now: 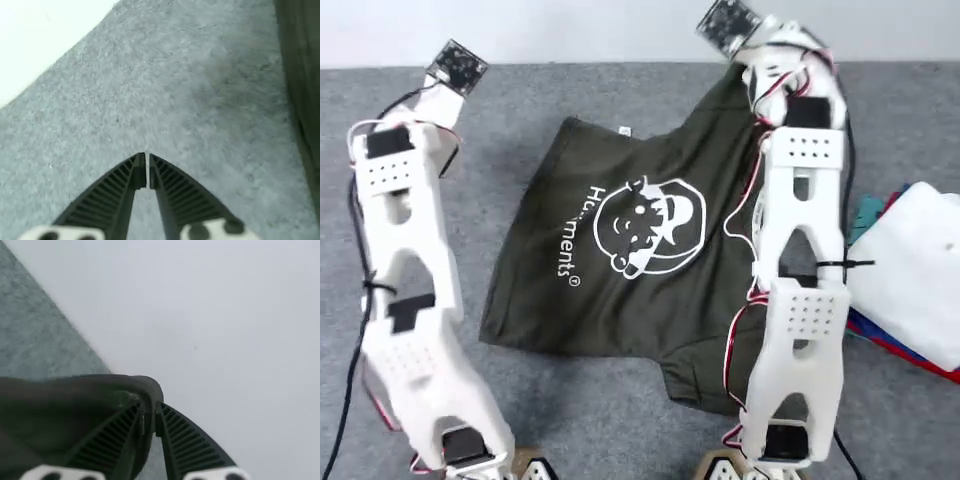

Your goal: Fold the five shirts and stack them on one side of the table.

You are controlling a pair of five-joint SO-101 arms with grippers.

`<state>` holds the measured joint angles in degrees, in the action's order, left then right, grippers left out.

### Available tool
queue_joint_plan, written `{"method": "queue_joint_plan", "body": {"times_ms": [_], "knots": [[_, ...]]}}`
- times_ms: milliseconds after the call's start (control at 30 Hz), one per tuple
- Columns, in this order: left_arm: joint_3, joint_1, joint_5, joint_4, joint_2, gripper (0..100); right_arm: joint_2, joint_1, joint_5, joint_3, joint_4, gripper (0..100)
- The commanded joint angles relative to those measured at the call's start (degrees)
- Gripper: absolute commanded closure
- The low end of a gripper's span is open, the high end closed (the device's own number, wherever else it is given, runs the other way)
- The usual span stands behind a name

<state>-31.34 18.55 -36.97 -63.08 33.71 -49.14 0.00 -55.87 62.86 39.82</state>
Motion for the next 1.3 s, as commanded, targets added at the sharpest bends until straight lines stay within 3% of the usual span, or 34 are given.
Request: {"method": "queue_joint_plan", "body": {"times_ms": [0,200,367,633,900,1133,1267], "knots": [[-18.15,-0.44,-0.35,-7.47,8.09,99,-0.84,-1.45,-1.14,0.62,-6.11,98.8],[-42.15,-2.99,0.44,-17.14,21.8,99,-4.18,-2.68,-4.4,0.62,-6.11,98.8],[-52.35,-8.53,6.07,-21.54,30.51,99,-5.32,-2.24,-4.4,0.35,-5.49,98.8],[-53.23,-15.47,12.66,-23.56,36.22,98,-4.62,-2.24,-4.31,0.7,3.38,98.8],[-53.58,-15.82,18.2,-30.33,40.35,80,-2.07,-2.24,-2.99,0.7,10.24,98.8],[-53.32,-16.18,16.7,-36.66,40.88,80,1.01,-2.24,0.44,0.7,15.16,98.8],[-50.95,-16.09,16.79,-37.54,40.53,86,2.33,-2.24,1.67,0.7,16.22,98.8]]}}
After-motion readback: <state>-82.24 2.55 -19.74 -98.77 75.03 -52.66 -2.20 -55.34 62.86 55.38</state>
